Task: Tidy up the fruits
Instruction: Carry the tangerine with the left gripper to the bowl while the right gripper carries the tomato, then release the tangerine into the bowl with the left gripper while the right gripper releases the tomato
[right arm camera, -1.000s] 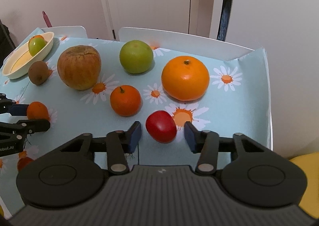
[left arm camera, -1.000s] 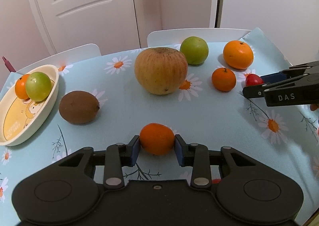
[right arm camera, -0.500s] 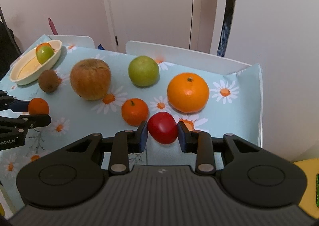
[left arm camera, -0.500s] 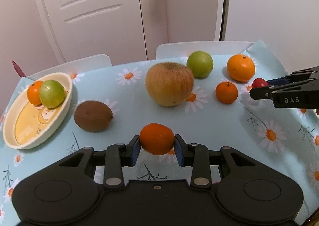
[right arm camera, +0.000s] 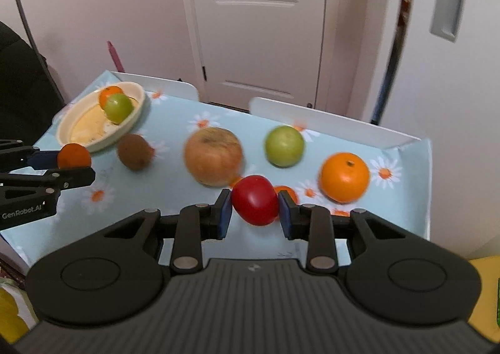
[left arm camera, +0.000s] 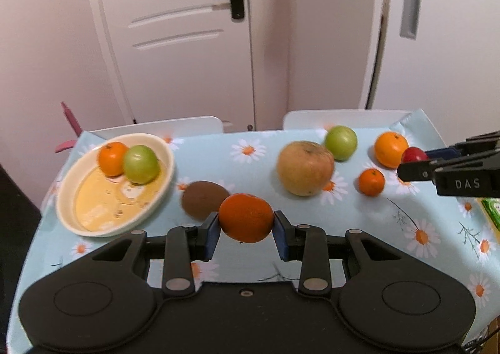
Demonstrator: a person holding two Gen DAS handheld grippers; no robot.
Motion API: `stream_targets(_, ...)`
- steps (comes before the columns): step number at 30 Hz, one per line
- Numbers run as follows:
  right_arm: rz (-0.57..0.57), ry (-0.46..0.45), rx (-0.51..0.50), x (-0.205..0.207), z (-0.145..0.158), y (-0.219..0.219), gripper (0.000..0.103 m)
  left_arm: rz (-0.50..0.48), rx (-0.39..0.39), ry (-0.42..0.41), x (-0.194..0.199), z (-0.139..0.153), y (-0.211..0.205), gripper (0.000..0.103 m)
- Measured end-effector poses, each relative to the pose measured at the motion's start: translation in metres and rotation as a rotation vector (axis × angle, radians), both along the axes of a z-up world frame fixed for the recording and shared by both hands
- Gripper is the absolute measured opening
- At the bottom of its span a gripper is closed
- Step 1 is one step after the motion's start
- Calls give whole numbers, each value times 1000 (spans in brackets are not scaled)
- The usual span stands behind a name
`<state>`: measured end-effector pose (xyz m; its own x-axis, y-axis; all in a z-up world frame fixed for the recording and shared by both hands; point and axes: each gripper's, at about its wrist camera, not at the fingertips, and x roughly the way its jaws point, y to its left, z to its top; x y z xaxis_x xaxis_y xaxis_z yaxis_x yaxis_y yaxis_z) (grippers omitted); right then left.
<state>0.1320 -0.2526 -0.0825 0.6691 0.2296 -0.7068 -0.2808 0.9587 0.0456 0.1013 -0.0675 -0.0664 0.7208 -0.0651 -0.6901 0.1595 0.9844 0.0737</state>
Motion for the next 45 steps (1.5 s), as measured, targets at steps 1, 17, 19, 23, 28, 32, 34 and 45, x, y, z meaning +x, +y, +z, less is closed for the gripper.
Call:
stream_targets(1, 2, -1, 1, -1, 3, 6, 46, 2, -2, -3, 0, 3, 5, 40)
stream_targets(17, 19, -3, 35, 15, 26, 136, 46, 7, 2, -42, 25, 32, 119, 40)
stream_targets(19, 23, -1, 39, 21, 25, 149, 46, 7, 5, -41, 32, 32, 132, 40)
stream_targets(23, 39, 4, 24, 34, 20, 181, 46, -3, 11, -28, 53, 28, 155, 40)
stream_targets(28, 44, 17, 10, 52, 11, 209, 46, -22, 21, -9, 78, 15, 177, 40)
stream_targets(32, 39, 29, -1, 64, 1, 227, 46, -26, 19, 9, 98, 3, 194, 40)
stream_targets(34, 37, 36, -5, 70, -5, 235, 46, -29, 24, 18, 108, -4, 202, 40)
stream_targets(45, 14, 66, -36, 97, -31, 264, 46, -70, 62, 83, 160, -44, 220, 40)
